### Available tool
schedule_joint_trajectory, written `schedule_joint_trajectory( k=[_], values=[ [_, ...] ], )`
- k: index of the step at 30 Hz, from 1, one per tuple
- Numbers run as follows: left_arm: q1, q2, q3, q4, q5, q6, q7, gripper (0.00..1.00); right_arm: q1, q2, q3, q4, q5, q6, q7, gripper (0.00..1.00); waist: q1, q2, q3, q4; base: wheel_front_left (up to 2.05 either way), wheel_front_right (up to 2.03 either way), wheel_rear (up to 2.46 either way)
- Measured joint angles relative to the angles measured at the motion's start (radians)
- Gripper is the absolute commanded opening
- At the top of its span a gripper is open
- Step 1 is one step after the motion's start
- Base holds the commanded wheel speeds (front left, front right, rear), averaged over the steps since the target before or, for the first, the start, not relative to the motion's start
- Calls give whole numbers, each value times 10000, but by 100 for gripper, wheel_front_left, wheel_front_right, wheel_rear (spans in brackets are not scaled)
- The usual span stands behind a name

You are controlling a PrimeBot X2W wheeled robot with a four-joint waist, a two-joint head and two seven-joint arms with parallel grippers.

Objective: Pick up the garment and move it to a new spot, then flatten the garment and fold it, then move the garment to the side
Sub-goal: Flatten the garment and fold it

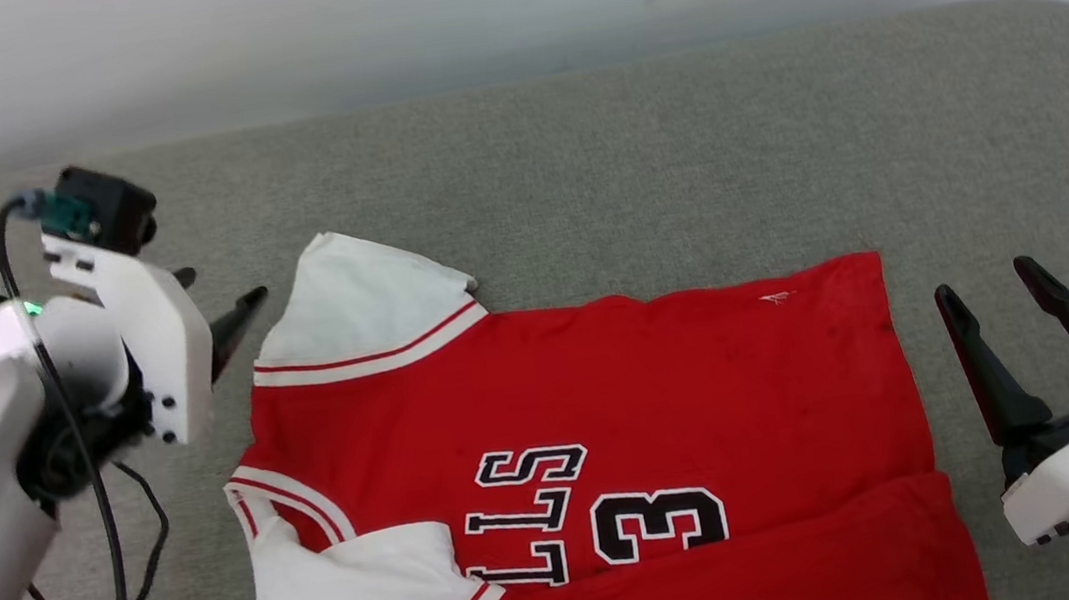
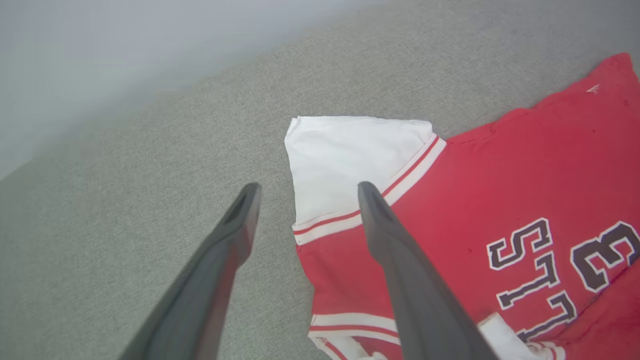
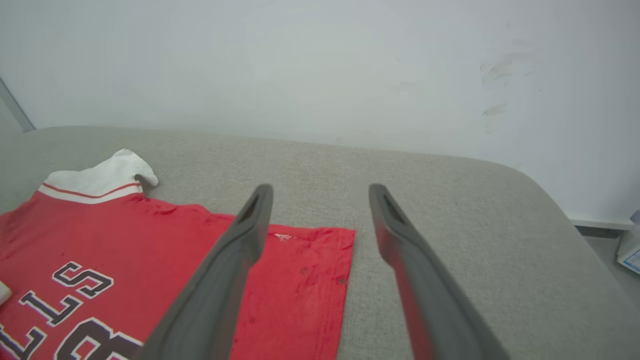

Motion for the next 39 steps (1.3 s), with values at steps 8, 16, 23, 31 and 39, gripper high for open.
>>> schedule_joint_trajectory(
  k=[8, 16, 23, 31, 39],
  values=[
    [-2451, -274, -272, 1087, -497, -100, 3486, 100, -604, 251, 132, -174, -119, 0, -211, 100, 1, 0, 1282, -587, 0, 0, 0],
    [-3782, -514, -658, 1871, -2, -63, 4723, 100, -1220, 362, 280, -171, -134, 0, -403, 100, 1, 0, 2561, -1046, 0, 0, 0],
    [-4391, -736, -1060, 2853, 451, -330, 4961, 100, -1748, 393, 464, -81, -136, 0, -558, 100, 1, 0, 3570, -1389, 0, 0, 0],
    [-4447, -752, -1177, 3145, 123, -523, 5262, 0, -1936, 351, 456, 50, -123, 0, -570, 100, 0, 0, 3626, -1460, 0, 0, 0],
    [-4154, -968, -1271, 3177, 144, -614, 4253, 0, -2290, -318, 320, -52, -29, 0, -59, 100, 1, 0, 3225, -1215, 0, 0, 0]
  ],
)
